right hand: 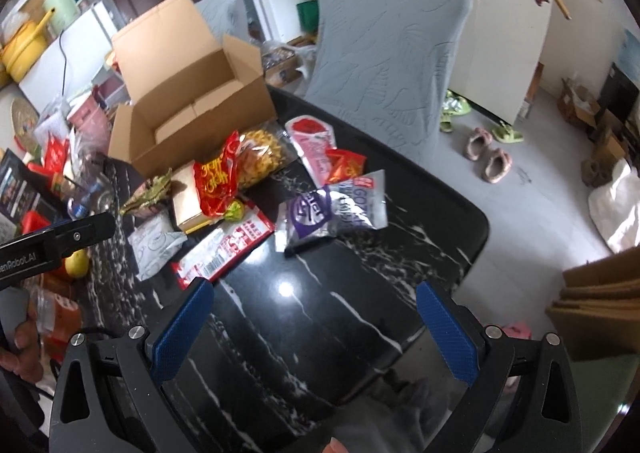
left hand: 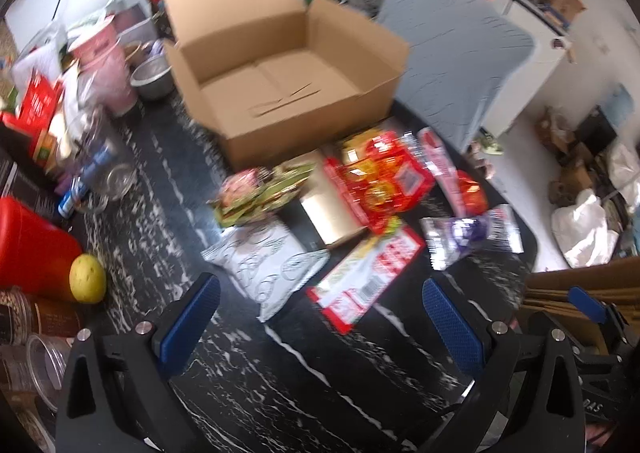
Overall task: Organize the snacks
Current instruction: 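Reach the left tool to the white bread bag while the right tool reaches the GOZK packet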
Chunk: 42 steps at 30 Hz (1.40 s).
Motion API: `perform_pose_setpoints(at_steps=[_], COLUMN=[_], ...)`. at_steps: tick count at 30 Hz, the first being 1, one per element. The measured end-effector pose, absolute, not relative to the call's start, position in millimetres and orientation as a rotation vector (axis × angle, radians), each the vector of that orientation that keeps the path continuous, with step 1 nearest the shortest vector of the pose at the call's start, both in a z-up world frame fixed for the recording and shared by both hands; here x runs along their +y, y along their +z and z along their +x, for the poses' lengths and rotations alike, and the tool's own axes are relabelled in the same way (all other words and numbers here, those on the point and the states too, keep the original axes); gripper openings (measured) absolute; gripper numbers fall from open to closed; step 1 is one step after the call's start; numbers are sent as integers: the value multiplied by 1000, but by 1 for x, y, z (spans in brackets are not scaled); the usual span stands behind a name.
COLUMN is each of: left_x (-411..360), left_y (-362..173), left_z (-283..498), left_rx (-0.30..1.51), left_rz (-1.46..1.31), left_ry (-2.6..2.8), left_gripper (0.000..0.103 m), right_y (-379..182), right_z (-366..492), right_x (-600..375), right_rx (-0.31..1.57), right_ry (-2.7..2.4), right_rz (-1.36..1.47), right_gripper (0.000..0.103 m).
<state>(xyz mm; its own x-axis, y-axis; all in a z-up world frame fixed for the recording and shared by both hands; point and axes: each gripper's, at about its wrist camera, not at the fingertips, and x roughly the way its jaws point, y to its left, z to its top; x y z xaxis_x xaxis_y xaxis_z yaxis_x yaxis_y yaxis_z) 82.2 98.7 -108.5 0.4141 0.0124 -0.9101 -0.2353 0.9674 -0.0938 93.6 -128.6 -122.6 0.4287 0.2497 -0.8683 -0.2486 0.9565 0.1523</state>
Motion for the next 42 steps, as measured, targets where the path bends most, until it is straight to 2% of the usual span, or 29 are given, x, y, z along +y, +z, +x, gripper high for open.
perform_pose_setpoints(at_steps=[17, 32, 33, 34, 36, 37, 39, 42], left_x=[147, 169, 171, 174, 174, 175, 176, 173], left_y=[-180, -238, -240, -242, -249, -253, -254, -257], left_z=[127, 144, 145, 146, 151, 153, 155, 158], left_rx=[1251, 1356, 1349, 1346, 1372, 1381, 1373, 1374], left_rz=[-423, -471, -483, -489, -458, -453, -457, -447], left_ry=[401, 504, 511, 511, 522, 515, 502, 489], left_gripper=[103, 103, 100, 90, 81, 72, 65, 61], right_y=[-168, -193, -193, -194, -196, -197, -200, -207], right_z=[153, 181, 184, 186, 190, 193, 198, 207], right_x=[-117, -127, -128, -128, -129, -130, -129, -129], right_rx=[1180, 1221, 1216, 1212, 1208, 1206, 1205, 1205], right_ry=[290, 273, 277, 280, 291, 299, 315, 342], right_rz=[-50, -45, -42, -37, -18, -8, 10, 53], right_gripper=[103, 103, 103, 103, 103, 103, 103, 103])
